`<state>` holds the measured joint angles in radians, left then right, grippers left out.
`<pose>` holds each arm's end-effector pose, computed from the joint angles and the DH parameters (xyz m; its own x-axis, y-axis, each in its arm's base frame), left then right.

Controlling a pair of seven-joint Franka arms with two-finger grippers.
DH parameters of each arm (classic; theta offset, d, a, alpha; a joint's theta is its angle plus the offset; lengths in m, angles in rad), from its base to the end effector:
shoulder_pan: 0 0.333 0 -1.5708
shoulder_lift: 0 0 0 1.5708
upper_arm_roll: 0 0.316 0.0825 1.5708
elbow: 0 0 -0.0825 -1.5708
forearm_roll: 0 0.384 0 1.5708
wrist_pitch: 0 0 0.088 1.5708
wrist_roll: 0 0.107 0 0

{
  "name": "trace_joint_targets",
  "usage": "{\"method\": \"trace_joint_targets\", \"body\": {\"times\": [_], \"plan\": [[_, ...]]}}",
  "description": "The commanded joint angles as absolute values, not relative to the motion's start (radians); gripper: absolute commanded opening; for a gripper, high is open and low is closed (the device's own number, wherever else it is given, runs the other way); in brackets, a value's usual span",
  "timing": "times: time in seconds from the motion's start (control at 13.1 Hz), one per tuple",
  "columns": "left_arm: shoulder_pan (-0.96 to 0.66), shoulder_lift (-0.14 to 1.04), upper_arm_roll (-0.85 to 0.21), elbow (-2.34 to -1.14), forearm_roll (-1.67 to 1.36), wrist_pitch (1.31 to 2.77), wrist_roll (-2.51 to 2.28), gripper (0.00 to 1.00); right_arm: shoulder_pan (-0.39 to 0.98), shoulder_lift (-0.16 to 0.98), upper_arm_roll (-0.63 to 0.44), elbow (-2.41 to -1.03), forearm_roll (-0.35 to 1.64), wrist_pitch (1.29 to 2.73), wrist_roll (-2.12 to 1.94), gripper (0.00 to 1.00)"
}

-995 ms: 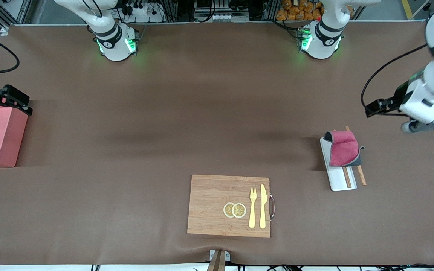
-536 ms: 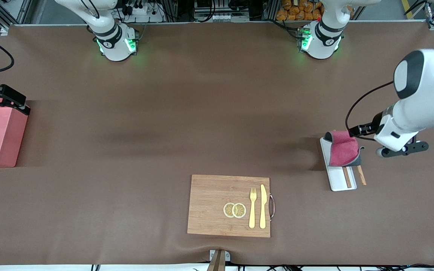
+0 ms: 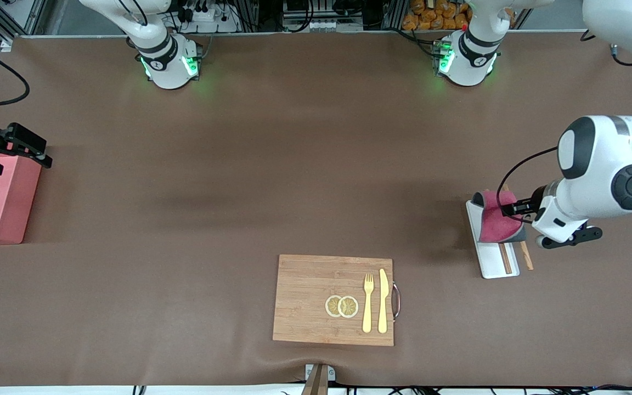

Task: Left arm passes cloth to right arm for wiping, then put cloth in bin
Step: 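Close the left gripper on the cloth's edge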

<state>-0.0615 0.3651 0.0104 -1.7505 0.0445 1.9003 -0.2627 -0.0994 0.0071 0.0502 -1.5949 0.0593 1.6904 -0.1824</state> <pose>0.6235 -0.0291 0.3470 0.9607 0.1968 -0.1958 0.1810 -0.9788 -0.0959 0.5678 -0.0224 0.6202 0.9873 0.1257 0.0974 0.1303 -0.9906 -0.0426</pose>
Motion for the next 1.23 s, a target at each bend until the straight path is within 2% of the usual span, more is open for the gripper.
{"method": "trace_joint_targets", "body": {"times": [0.0,0.23,0.54,1.15], "plan": [[-0.054,0.387,0.012,-1.746,0.040,1.930,-0.267,0.85,-0.094,-0.003,0.048,-1.608,0.058,1.689,-0.181,1.00],[-0.049,0.411,0.012,-1.743,0.041,1.960,-0.267,0.78,-0.091,-0.002,0.048,-1.612,0.057,1.689,-0.181,1.00],[-0.038,0.437,0.012,-1.738,0.048,1.999,-0.252,0.61,-0.092,0.002,0.048,-1.612,0.054,1.690,-0.183,1.00],[-0.037,0.443,0.012,-1.735,0.048,2.008,-0.247,0.36,-0.086,0.008,0.049,-1.614,0.054,1.684,-0.183,1.00]]}}
